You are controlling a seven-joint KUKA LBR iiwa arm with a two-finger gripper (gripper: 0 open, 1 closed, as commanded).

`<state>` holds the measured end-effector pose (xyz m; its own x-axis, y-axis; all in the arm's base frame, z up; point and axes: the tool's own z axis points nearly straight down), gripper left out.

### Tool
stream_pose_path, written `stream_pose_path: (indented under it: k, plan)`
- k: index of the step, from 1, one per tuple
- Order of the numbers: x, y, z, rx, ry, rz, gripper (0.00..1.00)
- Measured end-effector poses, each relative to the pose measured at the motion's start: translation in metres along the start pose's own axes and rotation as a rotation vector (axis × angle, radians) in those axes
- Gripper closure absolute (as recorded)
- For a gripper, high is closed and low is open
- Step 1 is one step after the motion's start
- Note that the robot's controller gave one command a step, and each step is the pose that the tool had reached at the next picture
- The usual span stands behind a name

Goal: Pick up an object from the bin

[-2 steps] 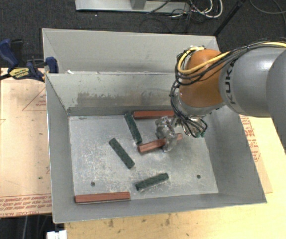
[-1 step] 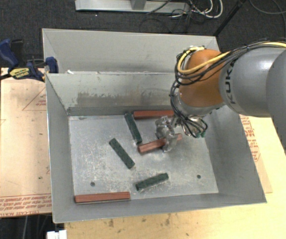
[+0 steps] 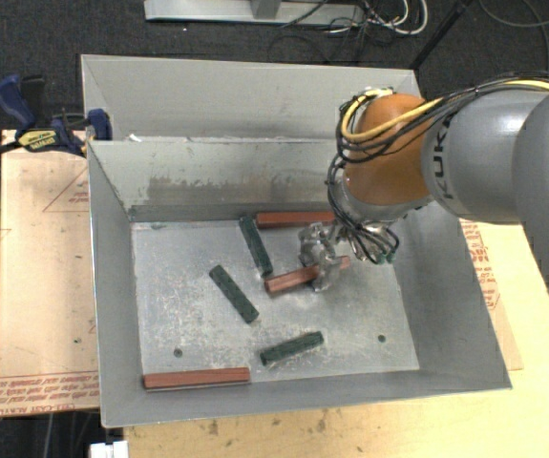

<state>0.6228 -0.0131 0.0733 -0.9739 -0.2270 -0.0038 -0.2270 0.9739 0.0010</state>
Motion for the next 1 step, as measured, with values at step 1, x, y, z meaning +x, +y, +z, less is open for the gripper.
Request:
stream_pose_path:
  k: [1]
  plan:
    - [0.0009, 0.0003, -0.0099, 0.000, 0.004, 0.000, 1.00]
